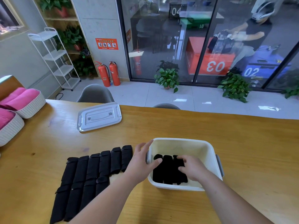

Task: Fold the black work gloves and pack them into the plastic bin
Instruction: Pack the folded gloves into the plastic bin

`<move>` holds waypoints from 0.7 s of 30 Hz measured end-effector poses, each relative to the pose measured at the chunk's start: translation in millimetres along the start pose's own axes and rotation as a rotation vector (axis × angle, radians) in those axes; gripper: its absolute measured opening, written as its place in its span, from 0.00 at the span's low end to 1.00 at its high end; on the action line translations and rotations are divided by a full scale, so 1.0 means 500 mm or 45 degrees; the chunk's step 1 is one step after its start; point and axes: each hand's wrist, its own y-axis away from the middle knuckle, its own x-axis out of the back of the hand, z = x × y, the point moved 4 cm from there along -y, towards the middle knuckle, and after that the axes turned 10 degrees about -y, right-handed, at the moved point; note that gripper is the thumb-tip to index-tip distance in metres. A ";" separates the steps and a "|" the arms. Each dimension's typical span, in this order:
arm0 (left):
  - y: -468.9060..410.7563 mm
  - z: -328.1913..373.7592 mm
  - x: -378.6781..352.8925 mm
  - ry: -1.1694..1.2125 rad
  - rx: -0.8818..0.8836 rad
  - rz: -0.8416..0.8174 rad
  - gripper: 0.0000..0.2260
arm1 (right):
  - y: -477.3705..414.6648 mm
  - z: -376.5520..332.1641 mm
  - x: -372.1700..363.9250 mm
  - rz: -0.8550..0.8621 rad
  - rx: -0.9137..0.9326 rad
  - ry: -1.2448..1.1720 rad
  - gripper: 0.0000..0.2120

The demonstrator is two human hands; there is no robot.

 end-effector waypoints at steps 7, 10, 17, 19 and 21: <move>0.058 -0.093 0.063 0.013 0.124 0.148 0.36 | 0.051 -0.170 -0.003 0.086 0.282 -0.130 0.21; 0.096 -0.152 0.082 -0.033 0.224 0.174 0.35 | 0.069 -0.250 -0.039 0.056 0.400 -0.179 0.19; 0.179 -0.267 0.116 -0.110 0.408 0.135 0.33 | 0.083 -0.356 -0.127 0.233 0.509 0.111 0.15; 0.190 -0.289 0.126 -0.111 0.428 0.129 0.33 | 0.085 -0.384 -0.151 0.200 0.531 0.114 0.16; 0.190 -0.304 0.133 -0.108 0.442 0.125 0.33 | 0.078 -0.408 -0.181 0.110 0.503 0.122 0.19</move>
